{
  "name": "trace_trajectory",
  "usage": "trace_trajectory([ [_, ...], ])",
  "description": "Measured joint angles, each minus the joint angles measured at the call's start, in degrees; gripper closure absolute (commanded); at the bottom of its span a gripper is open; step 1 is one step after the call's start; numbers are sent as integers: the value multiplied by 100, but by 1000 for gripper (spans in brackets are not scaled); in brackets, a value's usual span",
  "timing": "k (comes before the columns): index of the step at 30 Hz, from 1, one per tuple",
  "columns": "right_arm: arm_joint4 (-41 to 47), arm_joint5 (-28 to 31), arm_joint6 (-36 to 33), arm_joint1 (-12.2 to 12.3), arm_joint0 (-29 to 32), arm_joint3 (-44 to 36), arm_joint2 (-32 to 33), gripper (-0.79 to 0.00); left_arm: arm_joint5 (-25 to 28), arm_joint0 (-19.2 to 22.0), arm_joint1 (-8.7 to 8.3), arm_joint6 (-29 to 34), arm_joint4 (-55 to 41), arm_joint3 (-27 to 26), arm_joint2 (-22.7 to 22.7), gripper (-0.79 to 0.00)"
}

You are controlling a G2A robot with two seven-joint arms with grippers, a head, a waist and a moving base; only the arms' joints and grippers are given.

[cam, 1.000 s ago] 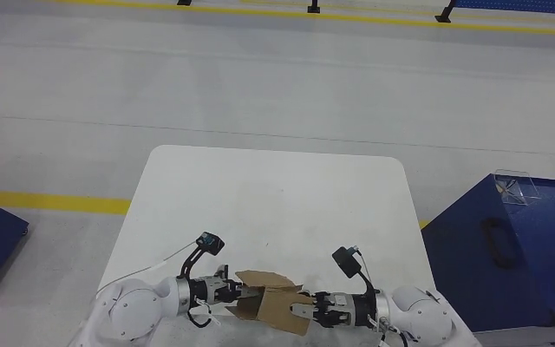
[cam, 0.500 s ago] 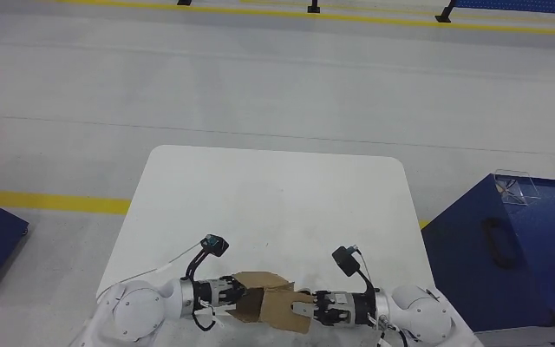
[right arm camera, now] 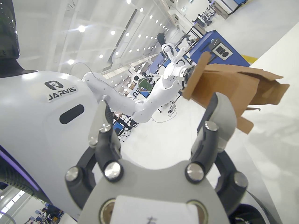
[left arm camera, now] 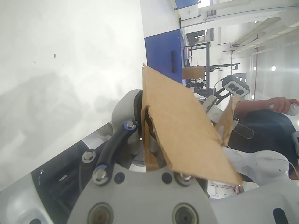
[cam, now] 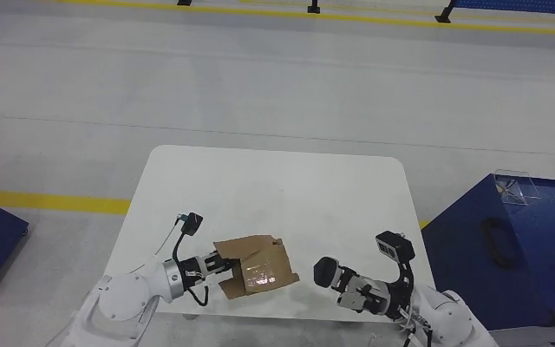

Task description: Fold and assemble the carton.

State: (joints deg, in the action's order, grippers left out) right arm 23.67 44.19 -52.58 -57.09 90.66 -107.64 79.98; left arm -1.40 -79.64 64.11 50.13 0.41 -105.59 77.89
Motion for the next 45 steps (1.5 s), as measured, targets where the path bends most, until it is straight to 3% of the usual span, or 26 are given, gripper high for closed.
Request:
trace_trajectory([
  [3, -125, -19, 119, -6, -5, -45, 31, -785, -55, -18, 3, 44, -61, 35, -31, 0],
  [5, -397, 71, 452, -22, 20, -85, 140, -785, -370, 9, 18, 153, -413, 161, -62, 0],
  [9, -797, 109, 1464, -74, 112, -70, 425, -785, -1641, 385, 71, 446, -1747, 636, -115, 0],
  [12, -595, -71, 2058, -110, 199, -46, 472, -785, -2568, 694, 100, 527, -2343, 996, -283, 0],
  [16, -236, -322, 1992, -112, 219, -58, 404, -785, -3270, 943, 112, 358, -2129, 1177, -548, 0],
  [40, -236, -322, 1983, -112, 218, -55, 401, -785, -3254, 934, 116, 362, -2183, 1191, -547, 0],
  [45, -706, -235, 2822, -179, 210, -178, 559, -785, -3075, 947, 237, 166, -3478, 1421, -488, 0],
])
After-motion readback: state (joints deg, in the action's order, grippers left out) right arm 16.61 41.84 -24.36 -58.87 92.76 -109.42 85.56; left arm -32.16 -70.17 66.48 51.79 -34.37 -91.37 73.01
